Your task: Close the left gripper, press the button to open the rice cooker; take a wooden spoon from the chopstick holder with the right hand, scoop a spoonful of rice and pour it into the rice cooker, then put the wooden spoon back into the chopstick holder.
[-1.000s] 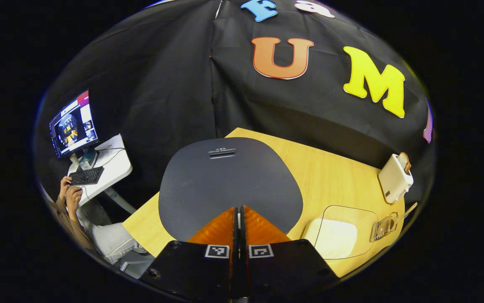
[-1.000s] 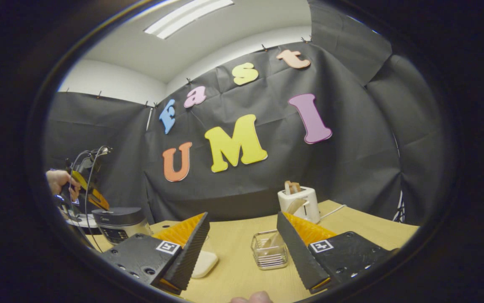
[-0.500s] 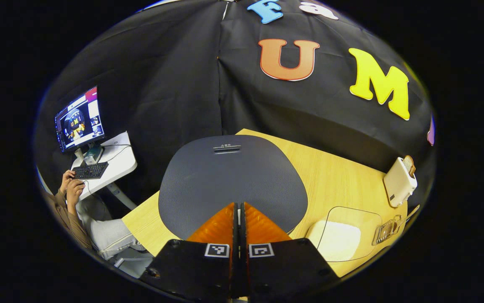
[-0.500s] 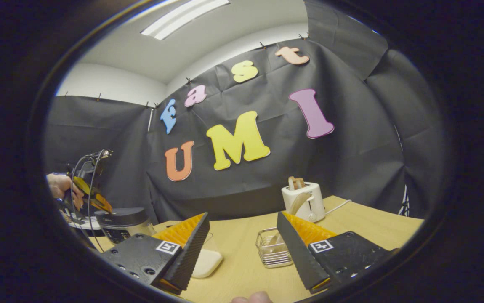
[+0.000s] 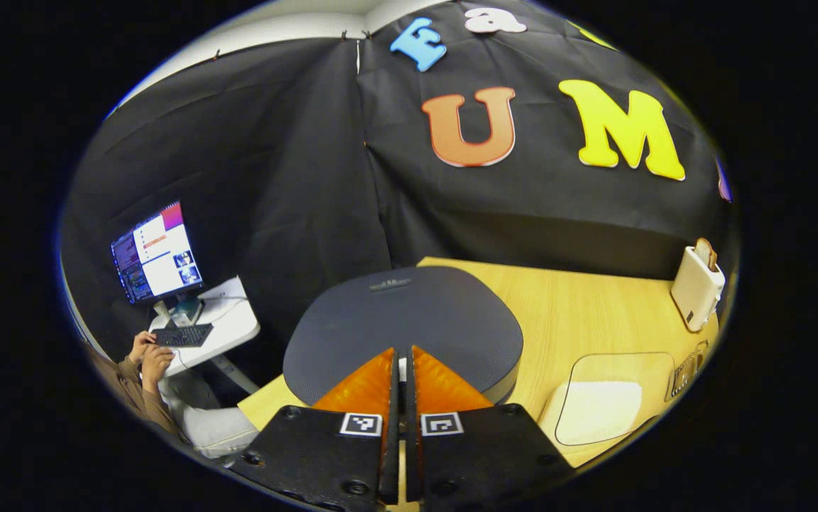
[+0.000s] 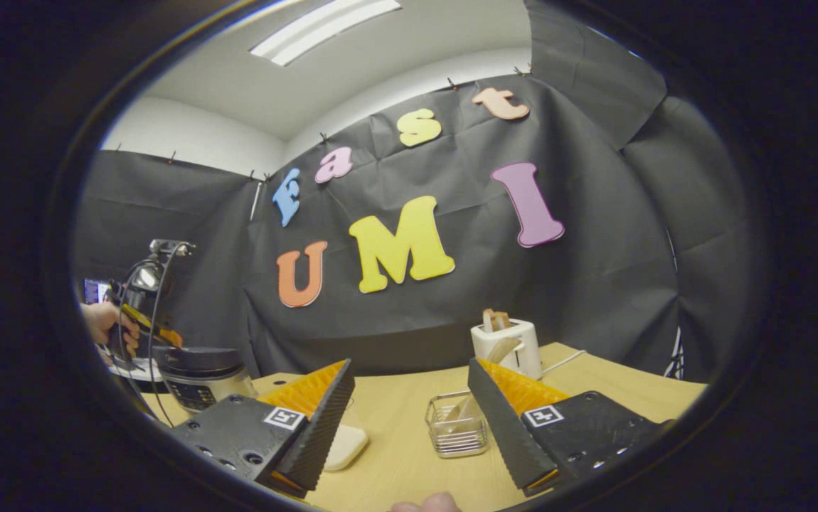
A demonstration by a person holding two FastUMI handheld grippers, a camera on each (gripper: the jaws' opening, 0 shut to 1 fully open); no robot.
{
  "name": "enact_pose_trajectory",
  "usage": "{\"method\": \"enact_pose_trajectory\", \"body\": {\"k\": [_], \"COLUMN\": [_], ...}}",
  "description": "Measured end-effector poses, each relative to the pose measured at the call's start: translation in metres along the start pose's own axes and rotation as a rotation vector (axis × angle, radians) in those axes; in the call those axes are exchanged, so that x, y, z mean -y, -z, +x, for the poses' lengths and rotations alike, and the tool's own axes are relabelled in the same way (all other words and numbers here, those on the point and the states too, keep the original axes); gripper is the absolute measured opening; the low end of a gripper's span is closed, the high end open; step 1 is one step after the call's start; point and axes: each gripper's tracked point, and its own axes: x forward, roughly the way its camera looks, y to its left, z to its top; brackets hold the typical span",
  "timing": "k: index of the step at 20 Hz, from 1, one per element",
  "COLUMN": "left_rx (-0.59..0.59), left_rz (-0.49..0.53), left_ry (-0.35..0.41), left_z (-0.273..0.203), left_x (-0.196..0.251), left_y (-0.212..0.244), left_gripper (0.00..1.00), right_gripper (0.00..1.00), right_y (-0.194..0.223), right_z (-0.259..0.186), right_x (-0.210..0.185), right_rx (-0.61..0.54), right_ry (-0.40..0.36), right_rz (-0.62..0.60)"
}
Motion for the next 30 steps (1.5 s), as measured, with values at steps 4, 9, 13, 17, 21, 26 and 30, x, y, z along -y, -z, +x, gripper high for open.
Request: {"method": "enact_pose_trajectory", "body": {"k": [4, 9, 13, 17, 21, 26, 30], "left_rx": [0.153, 0.186, 0.216, 0.322, 0.369, 0.472, 0.514], "left_rz": [-0.057, -0.125, -0.111, -0.105, -0.093, -0.036, -0.032], "left_ry": [0.022, 0.107, 0.175, 0.247, 0.351, 0.341, 0.364], "left_z": [-0.013, -0.028, -0.039, -0.062, -0.087, -0.103, -0.113], "left_x": [-0.018, -0.019, -0.007, 0.016, 0.044, 0.045, 0.05], "left_y": [-0.05, -0.06, -0.049, -0.051, -0.042, -0.037, -0.029], "left_gripper": [0.62, 1.0, 1.0, 1.0, 1.0, 1.0, 0.99], "right_gripper": [0.95, 0.95, 0.95, 0.96, 0.96, 0.96, 0.95], "right_y": [-0.016, -0.04, -0.045, -0.044, -0.044, -0.042, -0.022], "right_z": [-0.003, -0.01, -0.014, -0.018, -0.023, -0.019, -0.001], "right_x": [-0.004, -0.001, 0.0, 0.011, 0.025, 0.027, 0.03], "right_rx": [0.027, 0.085, 0.079, 0.043, -0.001, -0.025, -0.084], "right_ry": [0.01, 0.059, 0.076, 0.093, 0.127, 0.141, 0.135], "right_rz": [-0.011, -0.109, -0.113, -0.115, -0.133, -0.142, -0.115]}}
